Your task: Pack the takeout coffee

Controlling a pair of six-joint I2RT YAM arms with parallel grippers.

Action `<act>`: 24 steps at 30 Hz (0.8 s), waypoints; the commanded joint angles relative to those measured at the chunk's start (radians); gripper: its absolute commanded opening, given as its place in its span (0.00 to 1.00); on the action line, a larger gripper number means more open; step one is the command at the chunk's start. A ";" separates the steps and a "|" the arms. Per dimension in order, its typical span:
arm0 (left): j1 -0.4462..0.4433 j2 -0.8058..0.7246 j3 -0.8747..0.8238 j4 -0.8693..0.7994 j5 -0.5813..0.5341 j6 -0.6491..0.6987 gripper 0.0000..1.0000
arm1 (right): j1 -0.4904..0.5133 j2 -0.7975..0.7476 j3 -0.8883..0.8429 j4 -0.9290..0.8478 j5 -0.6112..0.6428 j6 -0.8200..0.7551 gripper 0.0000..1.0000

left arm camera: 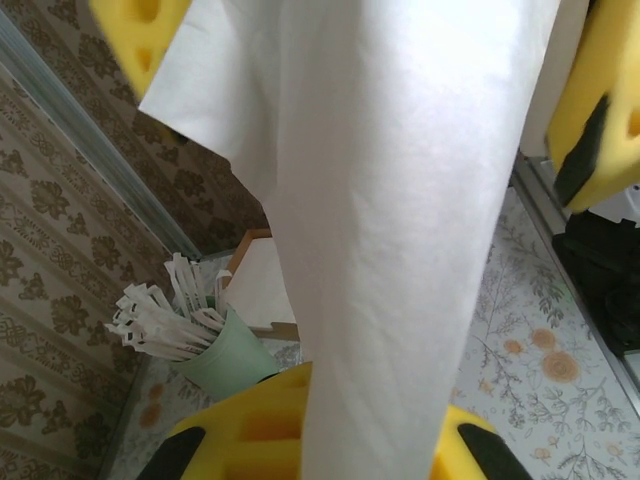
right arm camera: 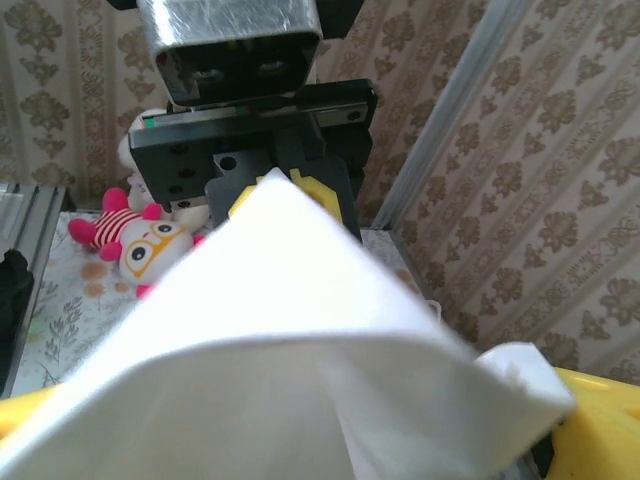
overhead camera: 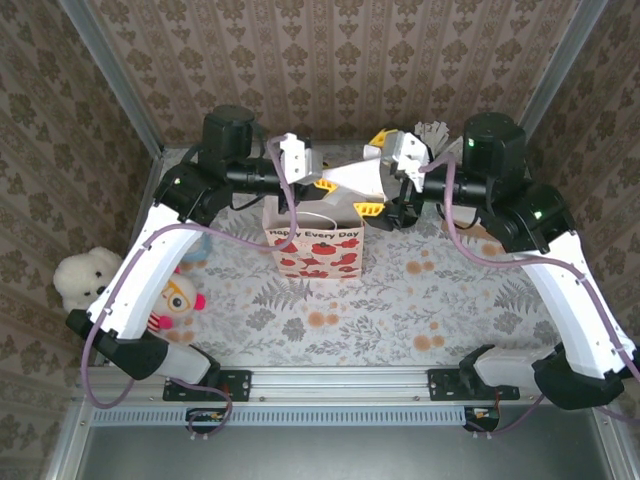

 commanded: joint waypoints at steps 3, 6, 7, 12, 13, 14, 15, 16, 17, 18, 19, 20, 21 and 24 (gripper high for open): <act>0.005 -0.046 -0.010 -0.038 0.046 0.044 0.00 | 0.010 0.016 0.049 0.025 -0.005 -0.047 1.00; 0.010 -0.048 -0.010 -0.057 0.039 0.056 0.00 | 0.010 0.020 0.077 0.007 0.044 -0.080 1.00; 0.012 -0.048 -0.010 -0.058 0.034 0.058 0.00 | 0.010 0.020 0.088 -0.006 0.061 -0.098 1.00; 0.012 -0.045 -0.013 -0.017 0.014 0.035 0.01 | 0.028 0.038 0.154 -0.177 -0.001 -0.173 0.91; 0.012 -0.043 -0.013 -0.010 0.017 0.033 0.01 | 0.035 0.041 0.152 -0.188 -0.026 -0.176 0.87; 0.012 -0.042 -0.011 -0.004 0.021 0.029 0.01 | 0.041 0.046 0.154 -0.194 -0.047 -0.174 0.81; 0.012 -0.041 -0.011 0.003 0.023 0.026 0.01 | 0.048 0.053 0.158 -0.198 -0.060 -0.170 0.71; 0.012 -0.040 -0.013 0.006 0.022 0.027 0.02 | 0.053 0.058 0.168 -0.208 -0.066 -0.172 0.60; 0.012 -0.041 -0.012 0.011 0.018 0.023 0.02 | 0.056 0.062 0.178 -0.212 -0.070 -0.170 0.46; 0.012 -0.041 -0.014 0.014 0.011 0.022 0.02 | 0.056 0.060 0.178 -0.199 -0.068 -0.158 0.36; 0.012 -0.044 -0.016 0.017 0.004 0.021 0.02 | 0.056 0.057 0.175 -0.190 -0.067 -0.153 0.30; 0.012 -0.050 -0.021 0.022 -0.005 0.018 0.02 | 0.056 0.052 0.172 -0.176 -0.065 -0.145 0.23; 0.013 -0.058 -0.033 0.029 -0.016 0.017 0.03 | 0.056 0.046 0.166 -0.158 -0.057 -0.131 0.17; 0.014 -0.089 -0.069 0.060 -0.045 0.003 0.03 | 0.056 0.025 0.134 -0.087 -0.030 -0.088 0.00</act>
